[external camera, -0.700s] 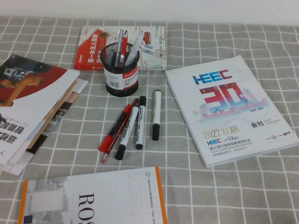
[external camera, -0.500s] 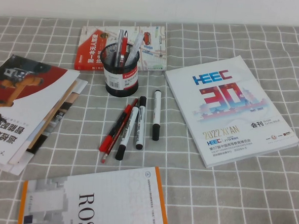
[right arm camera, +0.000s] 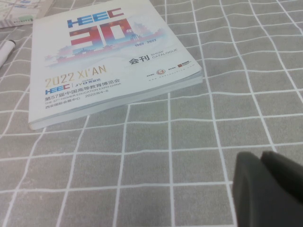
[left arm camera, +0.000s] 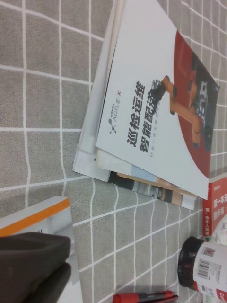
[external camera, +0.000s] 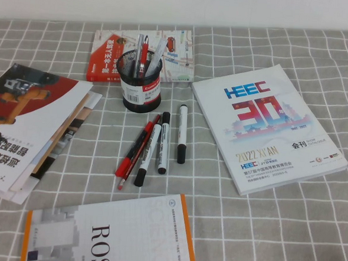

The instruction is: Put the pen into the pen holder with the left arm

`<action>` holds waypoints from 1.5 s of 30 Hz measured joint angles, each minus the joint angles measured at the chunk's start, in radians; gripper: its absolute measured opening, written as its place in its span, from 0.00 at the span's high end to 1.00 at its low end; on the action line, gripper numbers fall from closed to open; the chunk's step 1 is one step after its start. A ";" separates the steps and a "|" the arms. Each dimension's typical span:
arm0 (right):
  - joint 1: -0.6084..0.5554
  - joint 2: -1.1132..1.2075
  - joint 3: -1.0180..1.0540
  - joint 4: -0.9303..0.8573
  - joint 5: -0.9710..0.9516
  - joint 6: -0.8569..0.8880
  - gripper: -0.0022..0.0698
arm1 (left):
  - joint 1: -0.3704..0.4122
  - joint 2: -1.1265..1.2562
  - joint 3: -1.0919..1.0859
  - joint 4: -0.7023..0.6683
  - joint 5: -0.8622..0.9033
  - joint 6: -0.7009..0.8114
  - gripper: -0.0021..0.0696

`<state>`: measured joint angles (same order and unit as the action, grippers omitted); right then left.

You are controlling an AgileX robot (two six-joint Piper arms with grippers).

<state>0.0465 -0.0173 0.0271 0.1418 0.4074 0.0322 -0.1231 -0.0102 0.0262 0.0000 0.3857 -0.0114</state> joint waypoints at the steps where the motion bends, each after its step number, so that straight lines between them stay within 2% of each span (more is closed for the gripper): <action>1: 0.000 0.000 0.000 0.000 0.000 0.000 0.99 | 0.000 0.000 0.000 0.000 0.000 0.000 0.97; 20: 0.000 0.000 0.000 0.000 0.000 0.000 0.99 | 0.000 0.000 0.000 0.036 -0.067 -0.005 0.97; 23: 0.000 0.000 0.000 0.000 0.000 0.000 0.99 | 0.000 0.000 0.000 0.000 -0.123 -0.081 0.97; 27: 0.000 0.000 0.000 0.000 0.000 0.000 0.99 | 0.000 0.000 0.000 -0.031 -0.172 -0.285 0.97; 30: 0.000 0.000 0.000 0.000 0.000 0.000 0.99 | 0.000 0.000 0.000 -0.041 -0.181 -0.384 0.97; 38: 0.000 0.000 0.000 0.000 0.000 0.000 0.99 | 0.000 0.000 0.000 -0.041 -0.228 -0.440 0.97; 45: 0.000 0.000 0.000 0.000 0.000 0.000 0.99 | 0.000 0.044 -0.036 -0.053 -0.158 -0.480 0.97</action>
<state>0.0465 -0.0173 0.0271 0.1418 0.4074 0.0322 -0.1231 0.0334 -0.0102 -0.0534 0.2272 -0.4917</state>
